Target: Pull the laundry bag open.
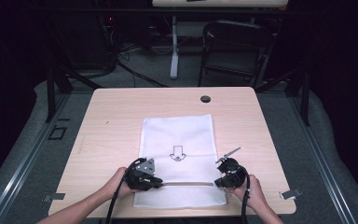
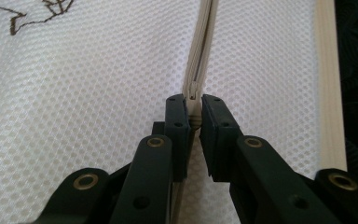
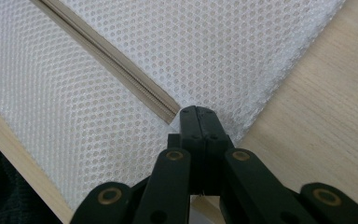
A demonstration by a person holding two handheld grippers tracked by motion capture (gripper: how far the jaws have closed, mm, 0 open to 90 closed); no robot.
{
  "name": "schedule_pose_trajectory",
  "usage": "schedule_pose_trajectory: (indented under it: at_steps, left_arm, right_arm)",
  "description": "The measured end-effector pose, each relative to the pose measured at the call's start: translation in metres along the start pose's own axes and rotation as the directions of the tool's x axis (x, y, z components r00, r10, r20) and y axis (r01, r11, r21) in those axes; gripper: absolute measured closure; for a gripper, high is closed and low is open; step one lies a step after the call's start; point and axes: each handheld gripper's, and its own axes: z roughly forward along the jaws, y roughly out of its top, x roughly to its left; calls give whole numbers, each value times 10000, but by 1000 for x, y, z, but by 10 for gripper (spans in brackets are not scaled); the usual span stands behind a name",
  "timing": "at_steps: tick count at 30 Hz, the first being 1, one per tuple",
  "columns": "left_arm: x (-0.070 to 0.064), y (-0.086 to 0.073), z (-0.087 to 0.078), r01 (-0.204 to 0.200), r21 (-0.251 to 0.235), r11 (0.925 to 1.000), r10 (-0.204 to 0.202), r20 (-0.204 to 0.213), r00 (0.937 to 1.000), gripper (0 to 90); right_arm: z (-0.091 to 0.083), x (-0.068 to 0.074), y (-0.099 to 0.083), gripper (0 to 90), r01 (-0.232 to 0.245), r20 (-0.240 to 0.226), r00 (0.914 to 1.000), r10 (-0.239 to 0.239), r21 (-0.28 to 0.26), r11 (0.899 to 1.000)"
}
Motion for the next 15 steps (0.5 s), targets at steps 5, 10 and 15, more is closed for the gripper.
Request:
schedule_pose_trajectory:
  at_steps: [5,10,15]
  left_arm:
    - [1,-5,-3,107,50,9999,-107,53,9999,817]
    - [2,-9,-8,111,129,9999,-110,-42,9999,817]
    - [2,-12,-11,93,197,9998,-91,-131,9999,816]
  right_arm:
    - [0,0,0,900,-23,23,10000,23,-8,10000]
    - [0,0,0,900,4,11,10000,-4,3,10000]
    - [1,1,-1,900,-171,13,9999,171,-183,9997]
